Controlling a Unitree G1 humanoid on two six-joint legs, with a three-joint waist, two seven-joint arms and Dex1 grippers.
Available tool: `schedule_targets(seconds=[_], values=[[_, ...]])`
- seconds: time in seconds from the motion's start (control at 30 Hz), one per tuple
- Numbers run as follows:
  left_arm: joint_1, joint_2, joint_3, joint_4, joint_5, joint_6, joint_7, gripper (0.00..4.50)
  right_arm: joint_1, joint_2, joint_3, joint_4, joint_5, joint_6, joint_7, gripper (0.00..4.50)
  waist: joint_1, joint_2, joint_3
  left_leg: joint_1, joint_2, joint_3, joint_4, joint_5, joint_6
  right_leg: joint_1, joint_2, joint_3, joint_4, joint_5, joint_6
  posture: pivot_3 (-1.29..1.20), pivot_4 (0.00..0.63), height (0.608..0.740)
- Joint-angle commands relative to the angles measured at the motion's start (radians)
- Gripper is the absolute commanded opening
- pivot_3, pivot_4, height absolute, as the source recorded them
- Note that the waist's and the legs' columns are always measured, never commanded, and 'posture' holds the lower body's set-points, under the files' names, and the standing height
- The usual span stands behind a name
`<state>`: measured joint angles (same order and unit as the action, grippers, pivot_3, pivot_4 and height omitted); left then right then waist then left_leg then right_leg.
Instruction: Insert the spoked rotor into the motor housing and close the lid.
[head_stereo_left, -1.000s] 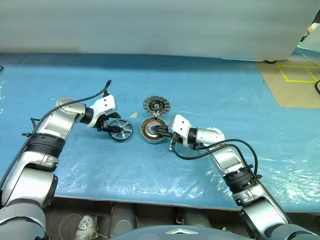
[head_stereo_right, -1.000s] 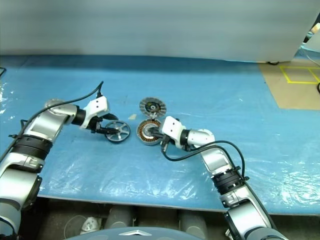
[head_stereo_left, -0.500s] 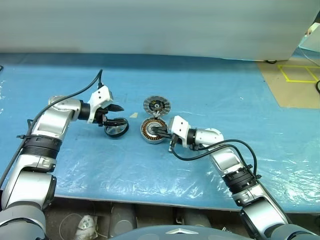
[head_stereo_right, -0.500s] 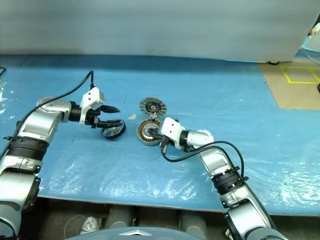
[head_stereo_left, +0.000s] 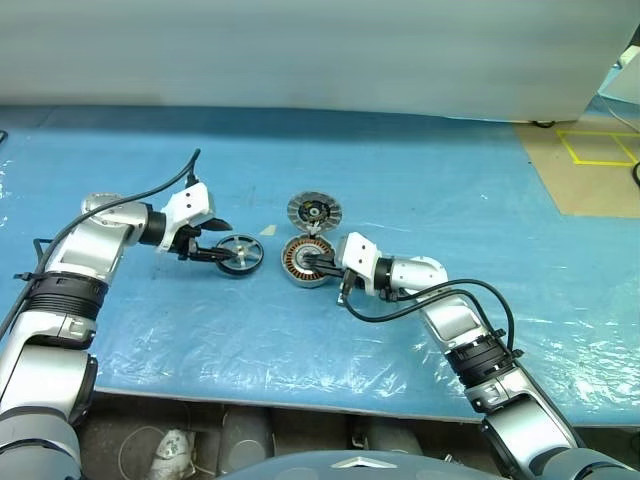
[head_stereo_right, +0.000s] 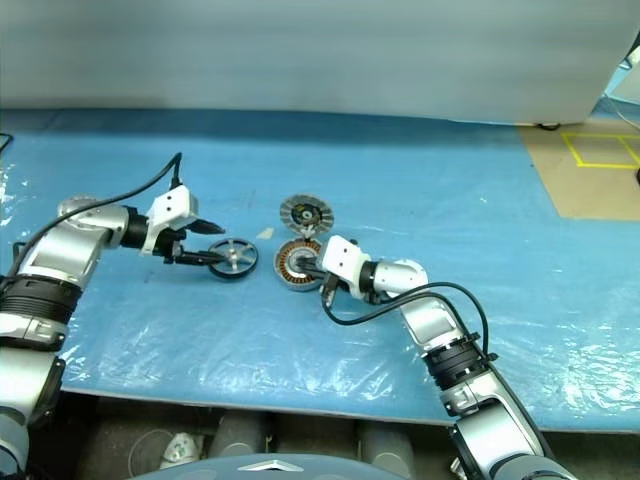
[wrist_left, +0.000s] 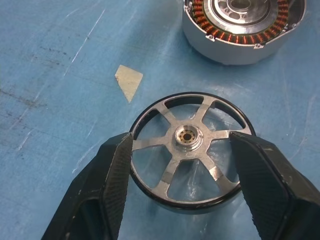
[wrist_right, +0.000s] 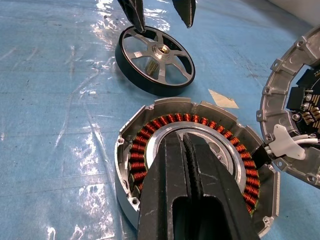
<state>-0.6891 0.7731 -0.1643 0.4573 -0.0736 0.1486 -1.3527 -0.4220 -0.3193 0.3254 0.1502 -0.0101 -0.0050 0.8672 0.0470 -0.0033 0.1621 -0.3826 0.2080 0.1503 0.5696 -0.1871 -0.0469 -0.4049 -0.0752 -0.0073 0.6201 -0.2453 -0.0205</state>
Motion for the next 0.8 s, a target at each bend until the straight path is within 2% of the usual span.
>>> schedule_targets(seconds=[0.03,0.37,0.8], values=[[-0.021,0.002,-0.003,0.004,0.012,-0.051,-0.004,3.22,0.0,-0.001,-0.004,-0.008,0.004,-0.02,-0.005,0.0,0.0,0.0,0.0,0.0,0.0,0.0,0.0,0.0,0.0,0.0,0.0,0.0,0.0,0.0,0.0,0.0,0.15,0.74],[-0.016,-0.017,-0.053,0.043,0.071,-0.138,-0.009,3.22,-0.001,-0.004,-0.006,-0.013,0.004,-0.017,-0.005,0.0,-0.001,0.0,0.0,0.0,0.0,0.0,0.0,0.0,0.0,0.0,0.0,0.0,0.0,0.0,0.0,0.0,0.15,0.74],[-0.061,-0.02,-0.04,0.114,0.081,-0.214,-0.014,3.22,-0.001,-0.004,-0.003,-0.011,0.002,-0.021,-0.004,0.0,0.001,0.0,0.0,0.0,0.0,0.0,0.001,0.0,0.0,0.0,0.0,0.0,0.001,0.0,0.0,0.0,0.15,0.74]])
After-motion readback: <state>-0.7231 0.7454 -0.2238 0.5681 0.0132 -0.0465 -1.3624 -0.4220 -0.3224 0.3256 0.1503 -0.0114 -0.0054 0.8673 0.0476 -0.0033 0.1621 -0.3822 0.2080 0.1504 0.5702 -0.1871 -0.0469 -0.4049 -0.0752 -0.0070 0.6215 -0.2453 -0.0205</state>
